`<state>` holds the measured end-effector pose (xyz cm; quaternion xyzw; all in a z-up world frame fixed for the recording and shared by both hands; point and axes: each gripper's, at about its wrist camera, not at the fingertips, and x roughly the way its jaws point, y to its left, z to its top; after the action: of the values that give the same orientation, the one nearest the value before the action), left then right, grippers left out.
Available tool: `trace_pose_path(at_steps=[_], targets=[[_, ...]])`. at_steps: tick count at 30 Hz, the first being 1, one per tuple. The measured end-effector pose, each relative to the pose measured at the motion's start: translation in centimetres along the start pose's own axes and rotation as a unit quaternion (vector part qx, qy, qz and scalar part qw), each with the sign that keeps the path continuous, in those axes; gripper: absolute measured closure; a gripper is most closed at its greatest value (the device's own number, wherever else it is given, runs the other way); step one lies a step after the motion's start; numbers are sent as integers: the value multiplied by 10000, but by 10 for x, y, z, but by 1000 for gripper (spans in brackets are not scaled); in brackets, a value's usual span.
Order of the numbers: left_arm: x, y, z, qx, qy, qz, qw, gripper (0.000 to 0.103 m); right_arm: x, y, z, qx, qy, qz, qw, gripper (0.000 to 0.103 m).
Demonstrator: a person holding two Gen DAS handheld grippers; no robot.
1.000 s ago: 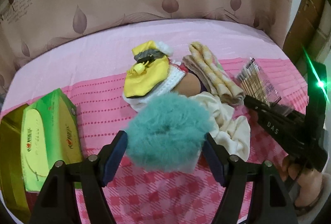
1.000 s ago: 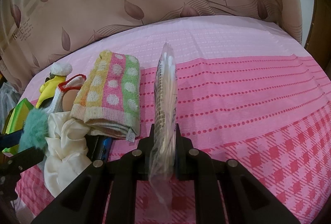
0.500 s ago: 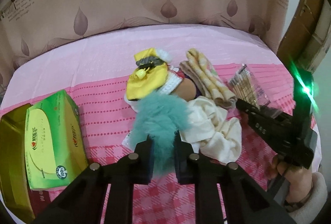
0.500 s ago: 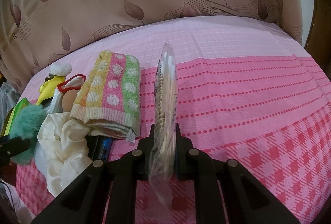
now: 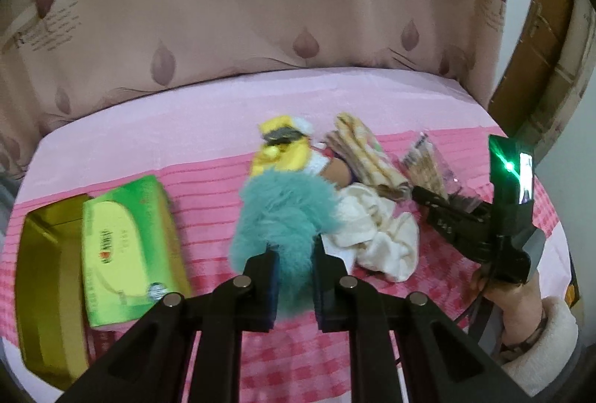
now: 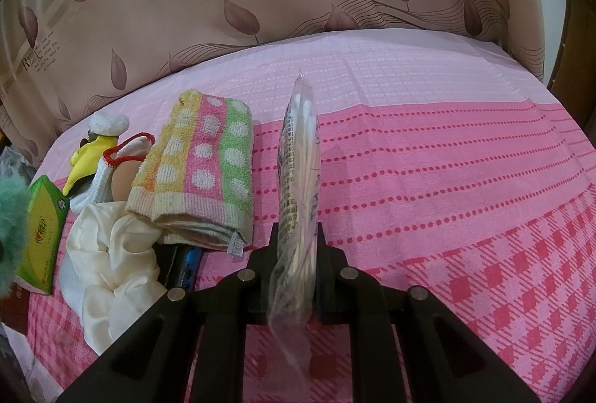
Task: Organize soft objects
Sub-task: 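Carry the teal scrunchie into the gold tin and open the left tool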
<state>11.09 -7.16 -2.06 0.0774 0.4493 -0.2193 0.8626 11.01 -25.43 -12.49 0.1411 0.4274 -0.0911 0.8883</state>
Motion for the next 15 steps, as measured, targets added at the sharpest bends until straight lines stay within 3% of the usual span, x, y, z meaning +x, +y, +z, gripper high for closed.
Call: trace_pose_path(at_steps=[9,15], targets=[[-29,54,-8,-440,-81,552,9975,89,0,1,0,-1,0,0,10000,91],[-45,108,-16,-828,-143,1073,9907,89,1,1,-1,-11,2,-11,10000,91]])
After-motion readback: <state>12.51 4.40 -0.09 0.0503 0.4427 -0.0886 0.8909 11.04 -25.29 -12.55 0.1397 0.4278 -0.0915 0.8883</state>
